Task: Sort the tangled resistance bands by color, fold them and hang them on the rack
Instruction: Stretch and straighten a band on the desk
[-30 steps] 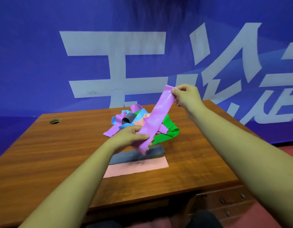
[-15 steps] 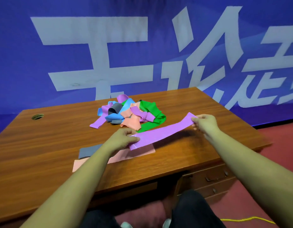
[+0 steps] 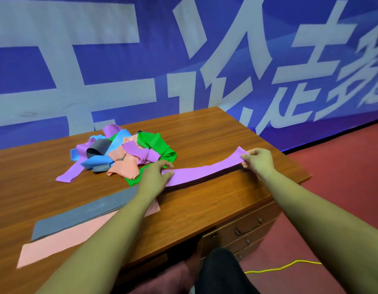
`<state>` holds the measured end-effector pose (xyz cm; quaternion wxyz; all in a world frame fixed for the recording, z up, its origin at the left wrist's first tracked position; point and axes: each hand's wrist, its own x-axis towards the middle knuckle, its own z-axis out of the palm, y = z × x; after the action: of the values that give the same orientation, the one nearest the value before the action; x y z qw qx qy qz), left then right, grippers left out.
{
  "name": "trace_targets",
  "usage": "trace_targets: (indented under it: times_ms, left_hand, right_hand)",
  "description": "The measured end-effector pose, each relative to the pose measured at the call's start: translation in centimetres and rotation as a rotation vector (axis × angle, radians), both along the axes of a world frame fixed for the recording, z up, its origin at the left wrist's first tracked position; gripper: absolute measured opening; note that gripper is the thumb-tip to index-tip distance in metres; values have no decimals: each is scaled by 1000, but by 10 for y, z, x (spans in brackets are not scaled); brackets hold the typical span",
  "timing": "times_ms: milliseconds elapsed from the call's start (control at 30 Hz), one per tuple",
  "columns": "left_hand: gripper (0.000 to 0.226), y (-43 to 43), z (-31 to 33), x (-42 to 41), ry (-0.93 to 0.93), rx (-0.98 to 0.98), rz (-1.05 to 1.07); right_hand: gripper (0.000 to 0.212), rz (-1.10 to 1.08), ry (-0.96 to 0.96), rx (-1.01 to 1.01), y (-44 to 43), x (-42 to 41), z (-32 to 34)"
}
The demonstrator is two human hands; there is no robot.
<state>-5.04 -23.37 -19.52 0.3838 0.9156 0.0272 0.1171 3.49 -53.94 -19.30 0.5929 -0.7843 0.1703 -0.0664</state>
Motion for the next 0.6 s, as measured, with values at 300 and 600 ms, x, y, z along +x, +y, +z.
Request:
trace_targets:
  times_ms: [300,600]
  left_hand:
    - [20,-10,-34,33,40,295,-15]
    - [12,16,-25,48,-46,346,55]
  right_hand:
    - [18,63,-110,-502,0,23,-31]
    - [29,127,-145,-808,29,30,-25]
